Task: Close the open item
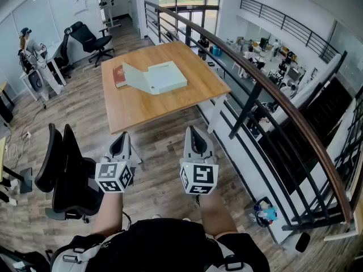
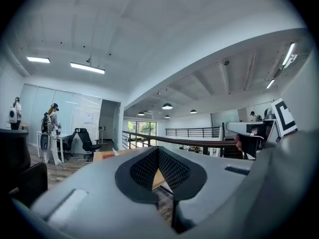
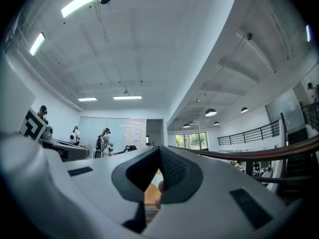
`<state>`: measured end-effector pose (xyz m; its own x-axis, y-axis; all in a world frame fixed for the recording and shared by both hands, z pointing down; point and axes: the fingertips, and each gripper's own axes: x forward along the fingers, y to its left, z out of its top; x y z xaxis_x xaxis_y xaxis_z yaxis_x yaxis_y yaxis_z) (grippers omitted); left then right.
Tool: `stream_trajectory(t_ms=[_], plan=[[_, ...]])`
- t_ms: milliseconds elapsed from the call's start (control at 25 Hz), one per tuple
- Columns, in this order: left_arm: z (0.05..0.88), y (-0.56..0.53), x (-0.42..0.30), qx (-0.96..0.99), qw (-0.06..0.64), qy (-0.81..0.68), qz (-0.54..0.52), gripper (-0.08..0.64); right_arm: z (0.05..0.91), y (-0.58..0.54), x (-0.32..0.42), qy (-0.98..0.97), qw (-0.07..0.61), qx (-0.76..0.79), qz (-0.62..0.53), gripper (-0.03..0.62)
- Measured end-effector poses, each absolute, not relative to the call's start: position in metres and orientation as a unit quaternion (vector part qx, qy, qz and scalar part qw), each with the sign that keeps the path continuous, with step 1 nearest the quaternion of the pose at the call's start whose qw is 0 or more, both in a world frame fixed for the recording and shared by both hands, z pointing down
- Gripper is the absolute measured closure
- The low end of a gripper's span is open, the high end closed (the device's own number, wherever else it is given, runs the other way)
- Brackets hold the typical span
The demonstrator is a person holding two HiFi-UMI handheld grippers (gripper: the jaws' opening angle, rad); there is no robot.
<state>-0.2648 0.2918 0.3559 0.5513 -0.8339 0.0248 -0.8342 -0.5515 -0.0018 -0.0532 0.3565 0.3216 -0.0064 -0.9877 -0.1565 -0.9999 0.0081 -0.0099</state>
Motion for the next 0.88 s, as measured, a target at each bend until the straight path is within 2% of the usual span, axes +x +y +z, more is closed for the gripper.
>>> stream_trajectory(t_ms=[560, 880], plan=[[0.361, 0.312, -0.238, 0.884, 0.000, -0.467, 0.018, 0.561, 0.329, 0.378, -0.039, 0.724, 0.059, -0.687, 0.035, 0.589], [0.360, 0.328, -0.193, 0.887, -0.010, -0.462, 0.029, 0.561, 0.348, 0.387, -0.006, 0.734, 0.031, -0.678, 0.014, 0.589]])
